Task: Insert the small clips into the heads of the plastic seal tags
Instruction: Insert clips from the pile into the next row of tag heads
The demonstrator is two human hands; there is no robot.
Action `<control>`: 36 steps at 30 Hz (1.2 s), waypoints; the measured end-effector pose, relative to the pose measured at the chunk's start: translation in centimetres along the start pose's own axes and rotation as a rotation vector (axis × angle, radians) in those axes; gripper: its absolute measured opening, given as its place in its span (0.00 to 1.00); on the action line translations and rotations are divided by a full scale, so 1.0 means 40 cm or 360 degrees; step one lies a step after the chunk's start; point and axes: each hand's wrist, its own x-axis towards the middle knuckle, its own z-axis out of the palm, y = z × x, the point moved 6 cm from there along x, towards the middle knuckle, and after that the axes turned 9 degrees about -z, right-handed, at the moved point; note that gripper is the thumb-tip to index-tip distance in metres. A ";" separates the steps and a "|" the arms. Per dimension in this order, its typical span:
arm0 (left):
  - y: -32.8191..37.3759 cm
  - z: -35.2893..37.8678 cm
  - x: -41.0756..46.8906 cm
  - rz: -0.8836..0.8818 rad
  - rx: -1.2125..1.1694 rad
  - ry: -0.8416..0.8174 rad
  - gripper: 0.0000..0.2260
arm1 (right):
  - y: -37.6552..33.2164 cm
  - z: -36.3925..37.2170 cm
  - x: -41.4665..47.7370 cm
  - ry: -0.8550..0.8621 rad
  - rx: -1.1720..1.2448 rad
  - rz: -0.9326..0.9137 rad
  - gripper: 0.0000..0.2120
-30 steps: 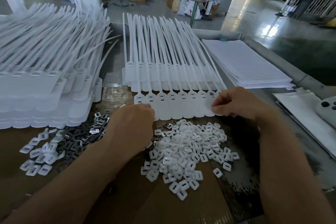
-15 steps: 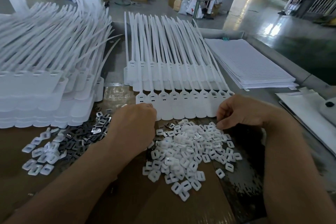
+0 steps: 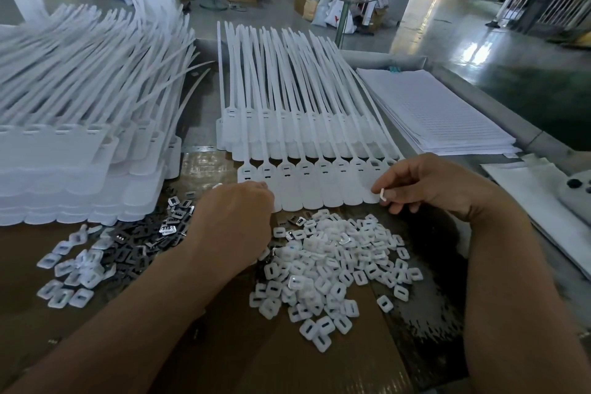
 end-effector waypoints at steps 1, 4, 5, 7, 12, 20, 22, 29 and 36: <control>0.001 0.001 0.000 0.0001 0.0000 0.0000 0.13 | 0.001 -0.002 0.002 0.0040 0.0014 -0.0007 0.07; 0.002 0.004 0.001 0.0005 -0.0001 -0.0004 0.13 | 0.006 -0.019 0.009 0.0254 0.0066 -0.0031 0.04; 0.002 0.003 0.001 0.0007 0.0001 -0.0001 0.13 | 0.009 -0.027 0.012 0.0357 0.0084 -0.0031 0.04; 0.002 0.002 -0.001 0.0010 0.0003 0.0009 0.12 | 0.015 -0.045 0.018 0.0578 0.0127 -0.0041 0.05; 0.001 0.002 0.000 0.0021 0.0010 0.0008 0.12 | 0.017 -0.060 0.022 0.0873 0.0173 -0.0057 0.07; 0.003 -0.001 -0.001 0.0006 0.0036 -0.0002 0.13 | 0.017 -0.056 0.029 0.0987 0.0091 -0.0056 0.06; 0.003 -0.002 -0.002 0.0006 0.0038 -0.0004 0.13 | 0.020 -0.055 0.036 0.1017 0.0025 -0.0077 0.09; 0.005 -0.005 -0.004 0.0036 0.0052 -0.0009 0.12 | 0.042 -0.040 0.075 0.0960 -0.0155 -0.0074 0.06; 0.005 -0.002 -0.003 0.0025 0.0060 -0.0032 0.14 | 0.055 -0.030 0.088 0.0873 -0.0267 -0.0037 0.08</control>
